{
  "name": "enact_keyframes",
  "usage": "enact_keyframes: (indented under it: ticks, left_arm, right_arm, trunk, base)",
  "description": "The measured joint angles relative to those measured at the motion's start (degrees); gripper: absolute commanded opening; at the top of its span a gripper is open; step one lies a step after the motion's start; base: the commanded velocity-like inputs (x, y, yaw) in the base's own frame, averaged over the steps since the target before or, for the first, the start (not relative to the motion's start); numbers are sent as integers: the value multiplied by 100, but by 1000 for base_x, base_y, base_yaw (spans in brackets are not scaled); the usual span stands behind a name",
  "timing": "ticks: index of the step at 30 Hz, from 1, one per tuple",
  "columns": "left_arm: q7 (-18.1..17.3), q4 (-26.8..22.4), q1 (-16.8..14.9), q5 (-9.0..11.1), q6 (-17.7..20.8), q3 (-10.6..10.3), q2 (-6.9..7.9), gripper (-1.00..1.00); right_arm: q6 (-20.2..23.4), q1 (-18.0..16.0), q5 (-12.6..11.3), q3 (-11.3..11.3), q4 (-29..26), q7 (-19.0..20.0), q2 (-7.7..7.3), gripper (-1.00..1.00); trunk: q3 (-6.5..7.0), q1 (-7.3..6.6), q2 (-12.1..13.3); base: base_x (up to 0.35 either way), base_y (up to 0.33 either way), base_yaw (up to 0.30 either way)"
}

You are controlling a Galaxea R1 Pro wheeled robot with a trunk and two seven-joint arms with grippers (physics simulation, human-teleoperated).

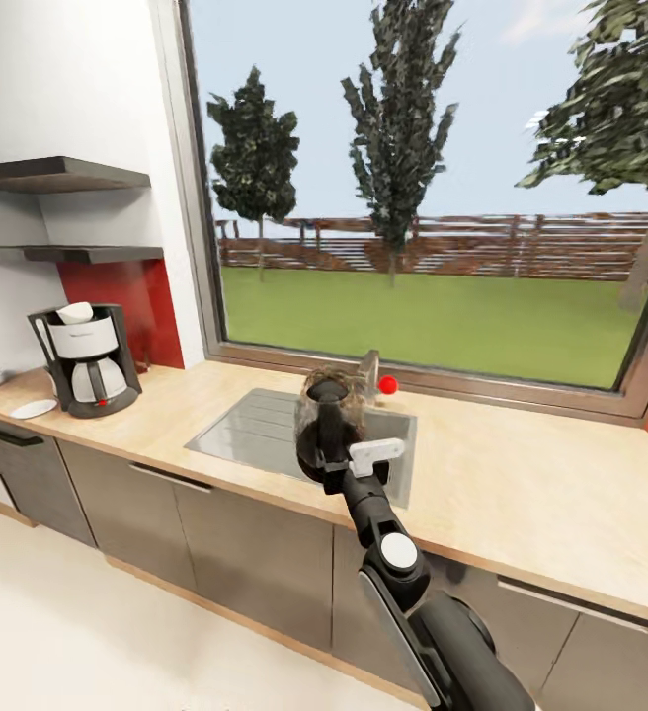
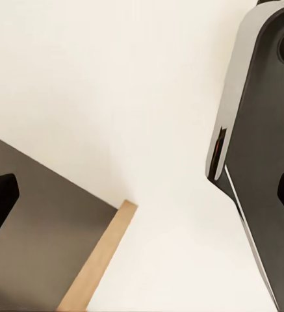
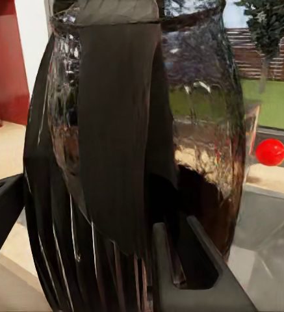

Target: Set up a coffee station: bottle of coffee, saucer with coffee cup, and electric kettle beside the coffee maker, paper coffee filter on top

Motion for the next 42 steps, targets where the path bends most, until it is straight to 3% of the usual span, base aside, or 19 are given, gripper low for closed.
enact_keyframes:
  ticks: [7,14,24,42]
  left_arm:
    - [-1,-5,0,2,0,0,-3,100]
    - [0,-27,-9,8,-10,1,-6,100]
    - [-8,-33,-9,17,-11,0,17,100]
    - [-1,-33,-9,18,-11,0,0,100]
  right_arm:
    - [0,0,0,0,4,0,-1,-100]
    - [-3,0,-2,0,3,1,-2,-100]
    - [-2,0,-2,17,4,-1,4,-100]
    - [0,1,-3,17,7,6,1,-100]
  trunk:
    - [32,0,1]
    - [65,-1,1]
    - [110,-3,0]
    - [120,-3,0]
  base:
    - [0,42,258]
    - [28,281,257]
    - [238,254,249]
    - [274,229,16]
